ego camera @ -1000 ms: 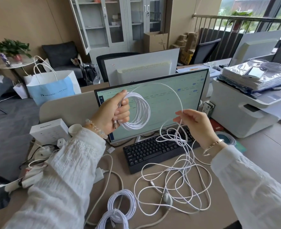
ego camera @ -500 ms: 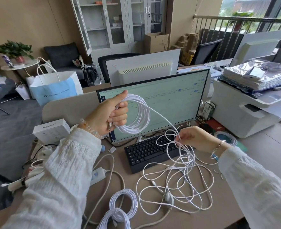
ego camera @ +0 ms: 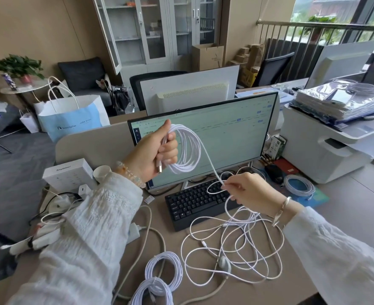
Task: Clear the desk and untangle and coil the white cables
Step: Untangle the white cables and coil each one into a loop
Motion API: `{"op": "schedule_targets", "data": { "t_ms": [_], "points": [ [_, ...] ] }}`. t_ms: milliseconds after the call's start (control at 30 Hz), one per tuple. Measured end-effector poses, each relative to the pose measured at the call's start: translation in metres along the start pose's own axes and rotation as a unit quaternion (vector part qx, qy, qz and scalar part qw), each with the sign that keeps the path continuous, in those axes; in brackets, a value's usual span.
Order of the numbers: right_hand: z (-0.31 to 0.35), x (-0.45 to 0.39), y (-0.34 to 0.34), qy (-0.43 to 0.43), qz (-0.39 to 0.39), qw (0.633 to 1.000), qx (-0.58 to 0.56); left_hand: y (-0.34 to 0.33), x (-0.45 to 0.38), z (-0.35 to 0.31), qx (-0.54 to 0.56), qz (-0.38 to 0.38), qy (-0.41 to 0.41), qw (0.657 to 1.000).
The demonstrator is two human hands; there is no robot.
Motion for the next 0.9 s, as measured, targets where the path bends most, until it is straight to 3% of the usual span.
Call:
{"op": "schedule_targets", "data": {
  "t_ms": [100, 167, 300, 400, 500, 633, 767, 900],
  "points": [
    [0.026, 0.003, -0.015, 0.033, 0.066, 0.993, 0.088, 0.001, -0.008, 0.005, -0.038, -0.039, -0.022, 0.998],
    [0.039, 0.002, -0.017, 0.056, 0.07, 0.982, 0.168, -0.001, -0.013, 0.012, -0.082, -0.059, -0.034, 0.994],
    [0.054, 0.001, -0.017, 0.07, 0.085, 0.973, 0.202, -0.008, -0.015, 0.023, -0.189, -0.11, -0.046, 0.975],
    [0.068, 0.001, -0.018, 0.104, 0.09, 0.965, 0.222, -0.019, -0.014, 0.034, -0.196, -0.116, -0.031, 0.973],
    [0.076, -0.001, -0.013, 0.134, 0.071, 0.971, 0.186, -0.025, -0.017, 0.046, -0.248, -0.12, -0.005, 0.961],
    [0.077, -0.005, 0.004, 0.172, -0.001, 0.982, 0.08, -0.025, -0.02, 0.062, -0.38, -0.132, 0.028, 0.915],
    [0.068, -0.003, 0.014, 0.142, 0.002, 0.99, 0.009, -0.033, -0.019, 0.075, -0.426, -0.094, 0.068, 0.897],
    [0.032, -0.002, 0.033, 0.072, -0.03, 0.997, -0.026, -0.013, -0.018, 0.075, -0.413, -0.125, 0.102, 0.897]
  ]
}}
Point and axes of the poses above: each hand's wrist, its own x-axis away from the middle knuckle, its own y-axis out of the back of the hand, z = x × y, the point moved 10 cm from there along -x, towards the middle knuckle, and after that the axes turned 8 degrees about y, right-handed, at the moved point
